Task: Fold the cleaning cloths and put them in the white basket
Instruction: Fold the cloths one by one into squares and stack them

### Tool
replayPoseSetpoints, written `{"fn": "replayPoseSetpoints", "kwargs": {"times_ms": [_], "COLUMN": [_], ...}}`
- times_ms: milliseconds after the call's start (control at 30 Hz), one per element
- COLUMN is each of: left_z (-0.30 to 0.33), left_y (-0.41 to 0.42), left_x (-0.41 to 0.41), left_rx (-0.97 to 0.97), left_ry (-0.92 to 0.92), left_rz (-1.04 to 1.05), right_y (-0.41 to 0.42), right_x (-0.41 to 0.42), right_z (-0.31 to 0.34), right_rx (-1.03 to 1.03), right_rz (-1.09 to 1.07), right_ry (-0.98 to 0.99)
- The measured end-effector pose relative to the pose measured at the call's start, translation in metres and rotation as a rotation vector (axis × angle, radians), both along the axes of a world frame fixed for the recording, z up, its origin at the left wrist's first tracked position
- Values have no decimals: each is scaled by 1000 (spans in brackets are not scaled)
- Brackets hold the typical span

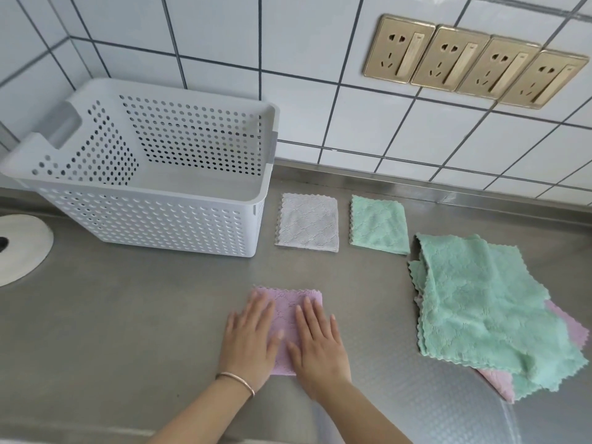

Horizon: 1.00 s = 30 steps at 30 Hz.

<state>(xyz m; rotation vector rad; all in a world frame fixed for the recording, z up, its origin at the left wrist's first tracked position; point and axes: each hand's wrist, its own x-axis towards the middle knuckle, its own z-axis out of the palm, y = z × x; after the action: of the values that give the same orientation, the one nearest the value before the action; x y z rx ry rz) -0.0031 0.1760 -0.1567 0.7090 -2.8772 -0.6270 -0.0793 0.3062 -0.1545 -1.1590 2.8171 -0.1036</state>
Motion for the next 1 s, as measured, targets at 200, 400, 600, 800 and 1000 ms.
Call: {"fn": "replayPoseSetpoints", "kwargs": {"times_ms": [200,400,600,800,1000], "left_z": [-14,-21,10,22,23], "left_y": [-4,-9,-23,-13,3], "left_x": [-1,-8,-8,6,0], "left_rx": [-166,-156,327,209,279], "left_ry": [-226,-190,-50,-239,-216], "left_rz": [-89,-100,127,595,564], "right_y": [-9,-13,-12,1,3], "right_x": [4,1,-12,-13,-14], "right_z": [-19,-20,0,22,24], "right_rx": [-9,-2,-92,-159,-108], "right_rz": [-56,-83,-69,-562,-573], "right_ry": [-29,-33,-44,-339,-544]}}
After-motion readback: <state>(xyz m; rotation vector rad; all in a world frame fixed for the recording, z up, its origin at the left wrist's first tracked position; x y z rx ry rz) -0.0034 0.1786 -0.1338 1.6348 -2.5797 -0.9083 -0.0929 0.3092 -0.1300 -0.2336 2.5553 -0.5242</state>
